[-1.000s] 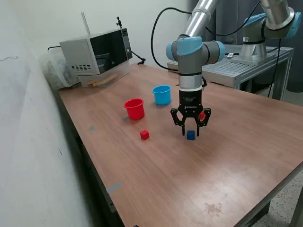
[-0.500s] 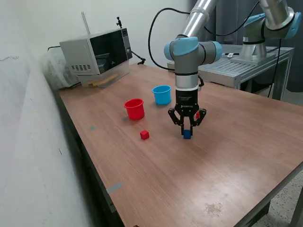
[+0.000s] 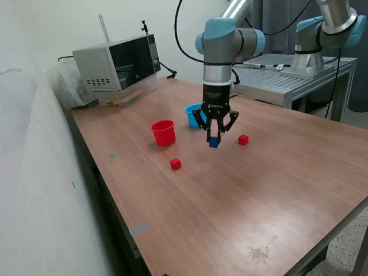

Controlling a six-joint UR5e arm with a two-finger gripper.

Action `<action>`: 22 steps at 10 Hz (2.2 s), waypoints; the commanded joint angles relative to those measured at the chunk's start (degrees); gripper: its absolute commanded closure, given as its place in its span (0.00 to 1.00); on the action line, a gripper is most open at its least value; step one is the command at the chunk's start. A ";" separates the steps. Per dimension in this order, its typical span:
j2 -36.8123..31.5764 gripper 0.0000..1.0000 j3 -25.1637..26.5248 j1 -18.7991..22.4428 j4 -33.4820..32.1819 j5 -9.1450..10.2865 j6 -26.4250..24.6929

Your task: Place red objects in the red bin, and blue objects in the blue bin.

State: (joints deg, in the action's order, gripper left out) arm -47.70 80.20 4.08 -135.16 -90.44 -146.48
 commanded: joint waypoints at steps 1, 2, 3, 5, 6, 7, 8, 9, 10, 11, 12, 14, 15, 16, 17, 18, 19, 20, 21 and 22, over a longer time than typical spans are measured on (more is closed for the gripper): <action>-11.77 1.00 5.21 -7.04 3.32 -0.79 -3.36; -13.98 1.00 7.40 -9.59 3.58 -0.87 -4.16; -15.74 1.00 9.60 -12.40 3.76 -0.87 -5.47; -18.65 1.00 15.14 -17.16 4.98 -0.87 -6.89; -19.27 1.00 16.99 -18.22 4.99 -0.87 -6.98; -19.36 1.00 17.70 -18.67 4.99 -0.87 -6.98; -19.36 1.00 18.15 -18.76 5.25 -0.87 -6.89; -19.36 1.00 19.02 -18.76 5.25 -0.87 -6.98; -19.36 1.00 19.99 -18.85 5.25 -0.87 -6.98; -19.45 1.00 20.78 -18.85 5.17 -0.79 -6.98; -19.71 1.00 21.05 -19.63 5.08 -0.79 -6.98; -19.89 1.00 20.96 -20.86 4.99 -0.87 -6.98; -19.89 1.00 20.88 -21.65 4.90 -0.87 -6.89; -19.89 1.00 20.70 -21.83 4.90 -0.87 -6.98; -19.89 1.00 20.70 -22.53 4.82 -0.87 -6.98; -19.89 1.00 20.79 -22.54 4.73 -0.79 -6.98; -19.89 1.00 20.87 -22.54 4.73 -0.79 -6.98; -19.89 1.00 20.87 -22.54 4.73 -0.79 -6.98; -19.89 0.00 20.87 -22.54 4.73 -0.79 -6.89; -19.89 0.00 20.96 -22.54 4.73 -0.79 -6.98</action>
State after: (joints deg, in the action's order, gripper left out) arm -67.58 101.05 -18.31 -130.40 -91.25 -153.44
